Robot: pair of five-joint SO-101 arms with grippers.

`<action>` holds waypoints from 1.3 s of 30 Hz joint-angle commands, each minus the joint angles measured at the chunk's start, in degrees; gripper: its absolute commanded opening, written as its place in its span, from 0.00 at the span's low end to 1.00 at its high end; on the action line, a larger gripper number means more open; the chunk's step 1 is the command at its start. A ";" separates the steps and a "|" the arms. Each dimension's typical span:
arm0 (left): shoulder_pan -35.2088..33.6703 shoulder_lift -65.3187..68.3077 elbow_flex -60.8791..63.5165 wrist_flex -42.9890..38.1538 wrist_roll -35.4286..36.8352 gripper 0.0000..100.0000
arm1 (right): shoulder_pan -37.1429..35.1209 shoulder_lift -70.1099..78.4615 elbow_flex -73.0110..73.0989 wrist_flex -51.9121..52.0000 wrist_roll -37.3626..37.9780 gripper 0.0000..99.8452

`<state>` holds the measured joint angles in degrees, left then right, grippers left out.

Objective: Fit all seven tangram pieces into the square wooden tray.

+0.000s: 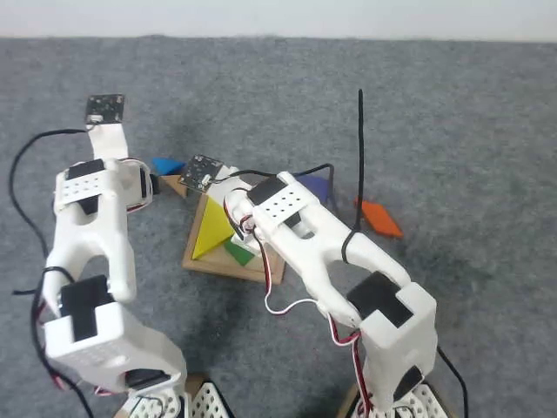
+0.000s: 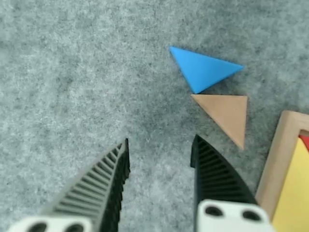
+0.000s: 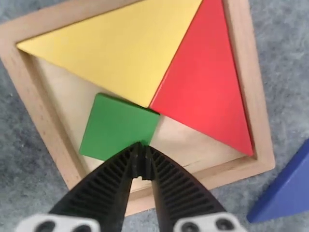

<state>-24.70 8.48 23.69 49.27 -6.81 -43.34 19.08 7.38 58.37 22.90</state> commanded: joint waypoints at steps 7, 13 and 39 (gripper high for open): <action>-0.09 -0.26 -1.54 -1.32 0.26 0.20 | -5.05 -0.22 -3.16 1.80 0.26 0.01; -0.09 -0.26 -1.54 -1.32 0.26 0.20 | -5.32 -0.04 -4.40 0.40 0.26 0.01; -0.18 -0.18 -1.54 -1.32 0.18 0.20 | -3.03 7.87 -15.56 15.34 -1.85 0.01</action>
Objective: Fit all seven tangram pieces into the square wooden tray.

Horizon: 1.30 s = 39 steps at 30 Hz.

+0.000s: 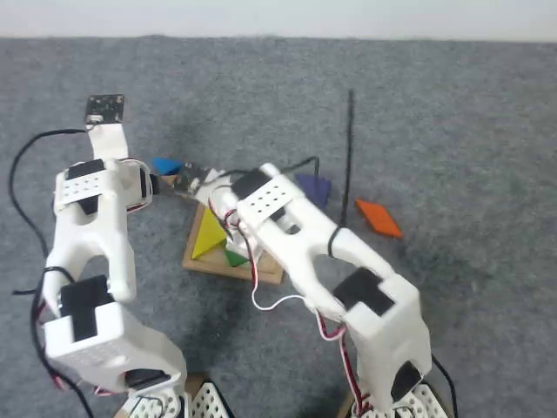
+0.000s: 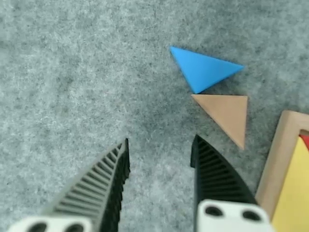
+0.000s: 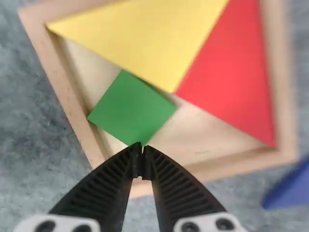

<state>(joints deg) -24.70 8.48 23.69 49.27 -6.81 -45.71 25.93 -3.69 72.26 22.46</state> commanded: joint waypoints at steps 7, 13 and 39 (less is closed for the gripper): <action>-0.18 -0.53 -0.66 -2.11 0.18 0.20 | -0.48 7.60 -13.45 4.09 -1.67 0.01; -0.18 -0.62 -0.57 -2.11 0.18 0.20 | -0.84 9.01 -16.18 6.11 -1.41 0.01; 0.09 -0.62 -1.54 -1.76 0.26 0.20 | 1.01 -23.78 13.19 -9.54 -0.97 0.01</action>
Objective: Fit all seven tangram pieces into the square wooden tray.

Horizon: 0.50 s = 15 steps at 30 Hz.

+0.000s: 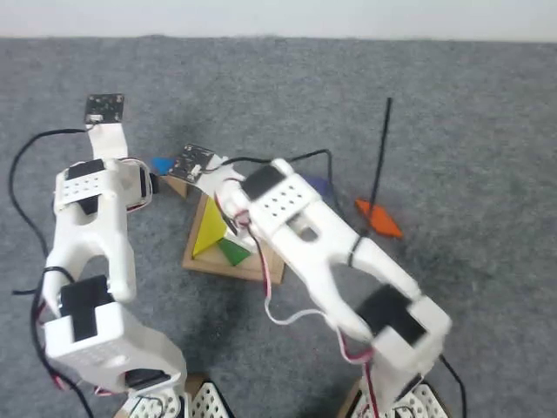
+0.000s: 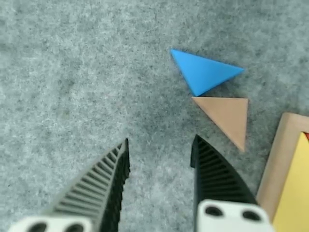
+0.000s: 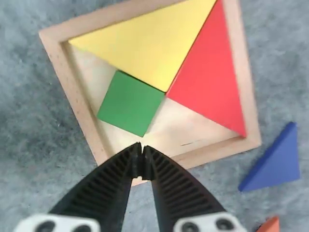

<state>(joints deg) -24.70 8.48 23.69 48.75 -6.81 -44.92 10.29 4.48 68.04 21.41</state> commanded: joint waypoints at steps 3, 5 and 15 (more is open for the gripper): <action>0.44 0.00 -4.53 1.67 0.26 0.20 | 0.31 -9.10 8.00 -6.99 0.09 0.01; 1.85 0.00 -6.29 4.75 0.35 0.20 | 0.48 -8.66 8.18 -6.99 0.09 0.01; 7.82 0.09 -11.38 9.49 4.40 0.20 | 4.70 -7.96 8.18 -6.90 0.18 0.01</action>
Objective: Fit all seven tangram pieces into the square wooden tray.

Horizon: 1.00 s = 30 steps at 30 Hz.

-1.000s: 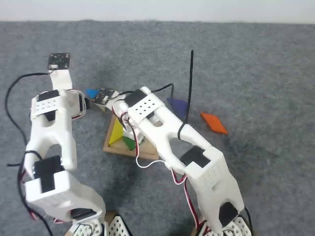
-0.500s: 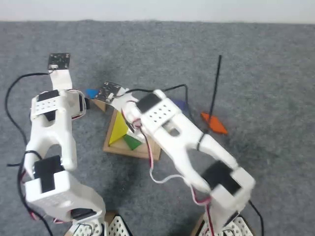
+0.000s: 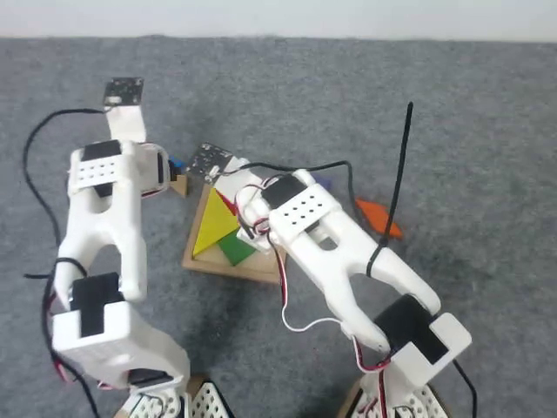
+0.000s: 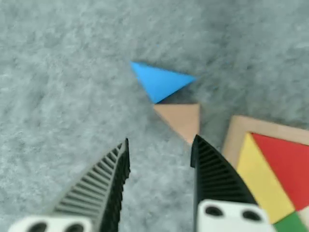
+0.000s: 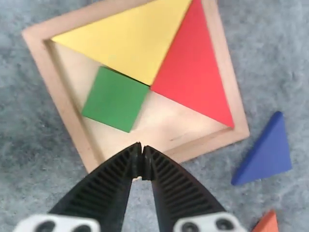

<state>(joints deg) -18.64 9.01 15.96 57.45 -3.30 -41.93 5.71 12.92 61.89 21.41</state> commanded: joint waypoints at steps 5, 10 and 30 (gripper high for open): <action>2.46 -0.53 -3.65 1.49 8.44 0.20 | 4.70 -3.74 -0.44 -0.40 0.09 0.01; 3.69 -0.44 -3.30 2.73 15.82 0.20 | 5.76 -7.78 1.32 1.27 -0.18 0.01; 3.08 21.63 -24.48 14.51 28.92 0.20 | 6.37 -10.77 6.24 -2.33 1.76 0.01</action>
<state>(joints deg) -14.33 33.19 -5.41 71.69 24.75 -36.48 -1.05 19.52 60.48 21.58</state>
